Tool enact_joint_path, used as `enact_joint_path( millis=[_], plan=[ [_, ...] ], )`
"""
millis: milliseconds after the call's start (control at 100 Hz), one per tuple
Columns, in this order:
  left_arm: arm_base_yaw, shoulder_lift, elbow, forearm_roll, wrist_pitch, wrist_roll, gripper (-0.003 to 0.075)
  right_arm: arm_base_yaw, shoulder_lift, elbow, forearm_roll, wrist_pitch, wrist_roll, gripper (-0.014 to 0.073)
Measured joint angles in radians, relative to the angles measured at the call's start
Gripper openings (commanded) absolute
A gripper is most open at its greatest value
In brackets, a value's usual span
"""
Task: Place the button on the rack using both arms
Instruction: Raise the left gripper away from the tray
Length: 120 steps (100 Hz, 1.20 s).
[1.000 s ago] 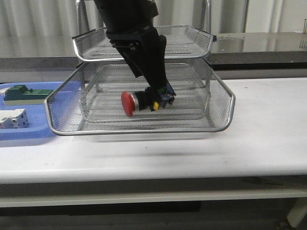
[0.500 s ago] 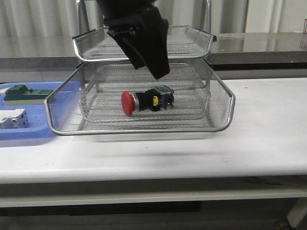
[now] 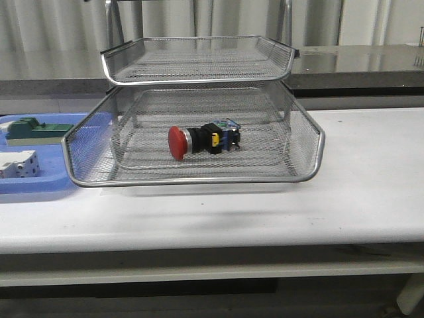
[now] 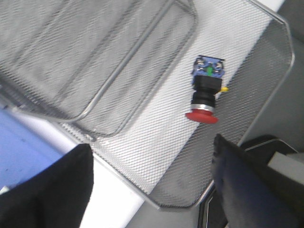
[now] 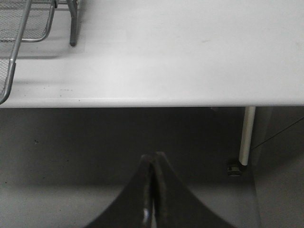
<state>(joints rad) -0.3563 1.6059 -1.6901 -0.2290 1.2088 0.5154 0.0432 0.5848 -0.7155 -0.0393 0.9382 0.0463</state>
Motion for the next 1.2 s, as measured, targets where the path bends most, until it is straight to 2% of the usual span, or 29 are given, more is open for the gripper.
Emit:
enact_joint_path(
  millis=[160,460,600,950,1200],
  plan=[
    [0.109,-0.153,0.163,0.0,-0.137,-0.04,0.0505,0.0,0.0,0.0,0.0,0.0,0.0,-0.0068],
    [0.266,-0.521,0.631,-0.003,-0.523,-0.097,0.0505,0.0,0.0,0.0,0.0,0.0,0.0,-0.0068],
    [0.32,-0.685,0.837,-0.014,-0.66,-0.107,0.0505,0.0,0.0,0.0,0.0,0.0,0.0,-0.0068],
    [0.334,-1.061,1.233,-0.089,-0.99,-0.109,0.0505,0.0,0.0,0.0,0.0,0.0,0.0,-0.0068],
    [0.334,-1.242,1.348,-0.115,-1.04,-0.111,0.0505,0.0,0.0,0.0,0.0,0.0,0.0,-0.0068]
  ],
)
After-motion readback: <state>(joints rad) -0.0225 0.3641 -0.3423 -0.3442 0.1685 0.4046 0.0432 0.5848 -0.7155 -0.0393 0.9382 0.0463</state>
